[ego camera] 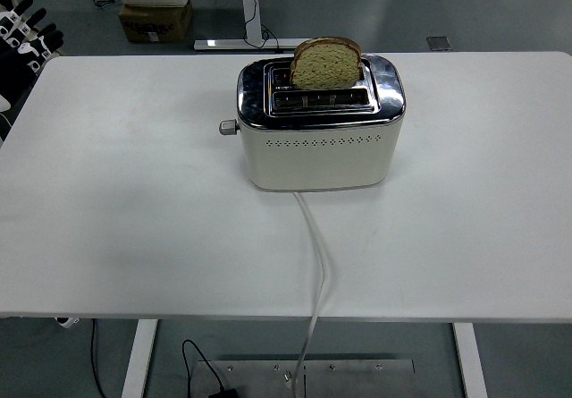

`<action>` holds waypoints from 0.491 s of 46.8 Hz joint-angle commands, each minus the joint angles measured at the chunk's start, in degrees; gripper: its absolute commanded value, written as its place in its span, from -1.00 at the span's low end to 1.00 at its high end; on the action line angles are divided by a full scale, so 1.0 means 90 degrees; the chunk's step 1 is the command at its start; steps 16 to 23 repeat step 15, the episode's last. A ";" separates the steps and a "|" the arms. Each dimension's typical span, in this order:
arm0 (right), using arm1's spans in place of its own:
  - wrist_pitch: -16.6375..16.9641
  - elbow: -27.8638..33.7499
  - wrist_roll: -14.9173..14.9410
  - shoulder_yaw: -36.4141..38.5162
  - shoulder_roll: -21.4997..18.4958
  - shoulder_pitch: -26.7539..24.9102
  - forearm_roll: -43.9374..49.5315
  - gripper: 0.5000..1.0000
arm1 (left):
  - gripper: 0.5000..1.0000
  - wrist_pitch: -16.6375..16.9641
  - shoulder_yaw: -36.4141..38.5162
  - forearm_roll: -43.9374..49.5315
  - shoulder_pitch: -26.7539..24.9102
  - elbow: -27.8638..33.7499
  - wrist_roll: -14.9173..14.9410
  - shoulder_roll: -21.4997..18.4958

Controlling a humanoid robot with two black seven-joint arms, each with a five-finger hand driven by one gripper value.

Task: Press down toaster

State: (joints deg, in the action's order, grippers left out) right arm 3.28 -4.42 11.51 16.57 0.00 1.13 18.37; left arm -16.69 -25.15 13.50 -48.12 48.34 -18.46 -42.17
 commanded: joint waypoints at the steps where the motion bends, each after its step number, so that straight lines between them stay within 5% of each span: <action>1: 0.0007 -0.0007 0.0000 -0.0005 0.0000 0.0002 0.0000 0.99 | 1.00 -0.0001 0.0001 0.0063 0.0160 -0.0020 0.0001 0.0057; 23: -0.0003 -0.0007 0.0049 0.0004 0.0000 -0.0008 -0.0009 0.99 | 1.00 0.0009 0.0011 0.0004 0.0288 -0.0069 -0.0009 0.0106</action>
